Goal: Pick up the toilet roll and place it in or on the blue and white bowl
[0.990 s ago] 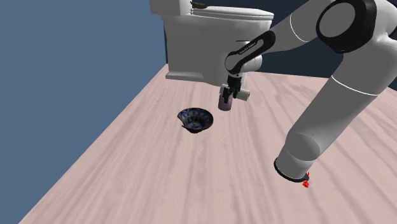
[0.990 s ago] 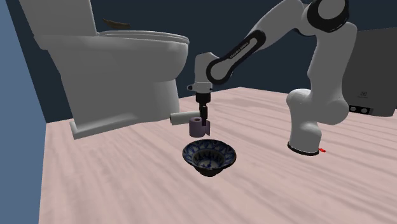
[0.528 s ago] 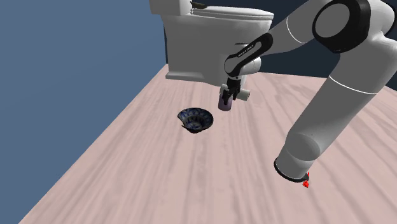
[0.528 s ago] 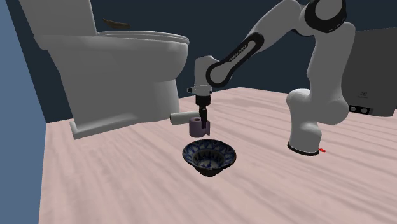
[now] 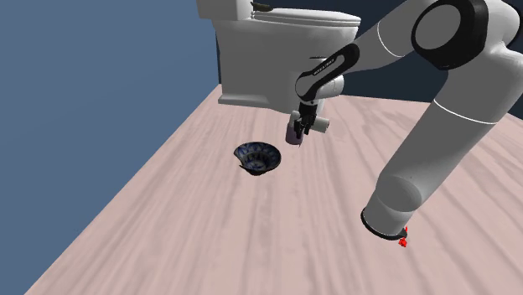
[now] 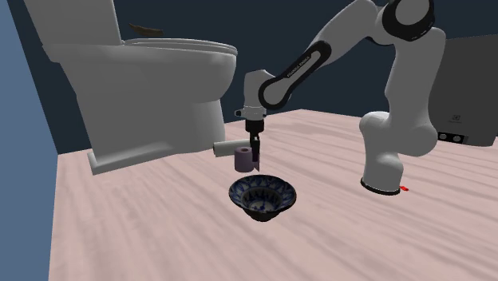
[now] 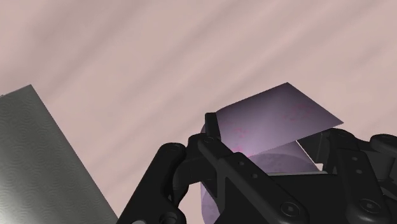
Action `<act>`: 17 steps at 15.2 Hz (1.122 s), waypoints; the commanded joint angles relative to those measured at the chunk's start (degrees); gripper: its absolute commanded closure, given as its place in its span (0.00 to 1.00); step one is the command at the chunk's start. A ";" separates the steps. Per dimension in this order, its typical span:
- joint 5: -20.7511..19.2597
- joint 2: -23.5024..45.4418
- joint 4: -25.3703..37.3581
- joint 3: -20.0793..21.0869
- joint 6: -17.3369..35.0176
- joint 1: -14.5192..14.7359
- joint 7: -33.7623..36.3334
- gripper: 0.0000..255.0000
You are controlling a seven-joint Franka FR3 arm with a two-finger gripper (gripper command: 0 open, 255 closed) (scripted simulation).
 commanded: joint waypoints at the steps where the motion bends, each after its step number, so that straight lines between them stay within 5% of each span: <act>1: 0.00 0.00 0.01 0.00 0.00 0.00 0.00 1.00; 17: -1.99 -5.73 4.45 0.84 -9.90 -0.27 1.69 1.00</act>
